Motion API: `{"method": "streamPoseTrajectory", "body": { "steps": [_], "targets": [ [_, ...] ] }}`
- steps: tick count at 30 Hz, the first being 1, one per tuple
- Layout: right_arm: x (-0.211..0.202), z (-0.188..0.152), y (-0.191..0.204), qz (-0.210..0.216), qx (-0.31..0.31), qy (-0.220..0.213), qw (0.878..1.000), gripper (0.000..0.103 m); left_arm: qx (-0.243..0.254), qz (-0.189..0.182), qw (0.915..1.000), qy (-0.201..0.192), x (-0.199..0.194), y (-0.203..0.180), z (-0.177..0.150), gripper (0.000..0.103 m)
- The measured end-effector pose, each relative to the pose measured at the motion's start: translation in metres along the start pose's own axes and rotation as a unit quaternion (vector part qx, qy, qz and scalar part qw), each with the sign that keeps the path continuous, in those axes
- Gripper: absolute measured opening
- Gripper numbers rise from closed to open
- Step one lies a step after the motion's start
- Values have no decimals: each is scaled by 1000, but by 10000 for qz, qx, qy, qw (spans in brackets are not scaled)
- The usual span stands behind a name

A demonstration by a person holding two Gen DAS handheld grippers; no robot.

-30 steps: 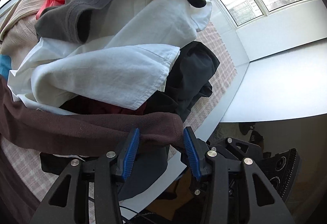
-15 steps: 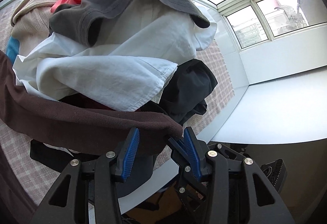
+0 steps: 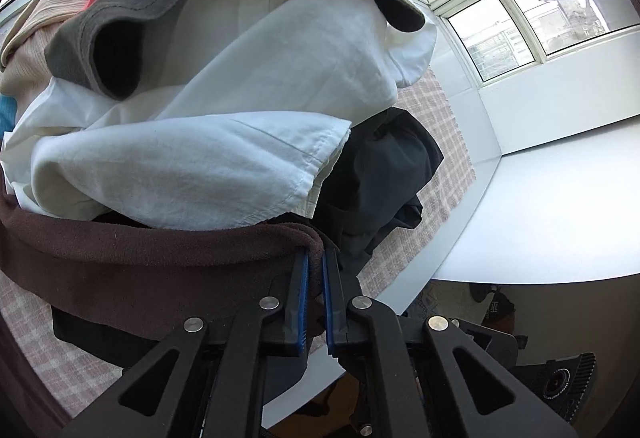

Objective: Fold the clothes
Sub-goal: 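Carry the brown garment with both grippers and spread it flat on the cloth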

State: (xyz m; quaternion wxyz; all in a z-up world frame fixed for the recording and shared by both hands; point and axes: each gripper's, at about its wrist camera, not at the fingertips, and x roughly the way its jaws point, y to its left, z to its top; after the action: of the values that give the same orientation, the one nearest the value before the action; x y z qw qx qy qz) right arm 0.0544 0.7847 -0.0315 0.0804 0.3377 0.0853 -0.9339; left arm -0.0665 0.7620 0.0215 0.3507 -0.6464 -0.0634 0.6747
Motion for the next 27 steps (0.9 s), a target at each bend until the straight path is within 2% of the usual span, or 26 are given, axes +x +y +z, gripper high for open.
{"method": "streamPoseTrajectory", "body": {
  "steps": [2,5,7,11,16,18,21,22,25,27],
  "targets": [
    [-7,-3,-7,311,266,13,9992,5,108,-45,9999,-108,-8,5,-3,4],
    [-23,-8,-22,710,737,-87,9947,11,331,13,9988,-362,-27,15,-15,4],
    [-32,-5,-30,668,920,-135,9934,22,488,-42,9975,-514,-47,24,-29,4],
    [-38,14,-35,831,1045,-314,9906,23,749,101,9926,-954,-88,48,-67,4],
    [-13,68,1,1310,602,-383,9888,24,247,7,9910,-1316,-134,102,-117,4],
    [8,97,23,1587,365,-316,9861,26,-69,69,9882,-1531,-158,130,-141,4],
    [51,145,63,2025,40,-89,9792,37,-543,113,9813,-1846,-186,166,-173,3],
    [73,161,78,2111,-128,29,9774,41,-612,145,9795,-1913,-190,172,-181,3],
    [148,200,124,2141,-697,430,9734,42,-818,241,9737,-2111,-202,190,-204,4],
    [205,214,148,2187,-867,933,9674,42,-955,304,9694,-2243,-210,202,-220,3]
  ]
}}
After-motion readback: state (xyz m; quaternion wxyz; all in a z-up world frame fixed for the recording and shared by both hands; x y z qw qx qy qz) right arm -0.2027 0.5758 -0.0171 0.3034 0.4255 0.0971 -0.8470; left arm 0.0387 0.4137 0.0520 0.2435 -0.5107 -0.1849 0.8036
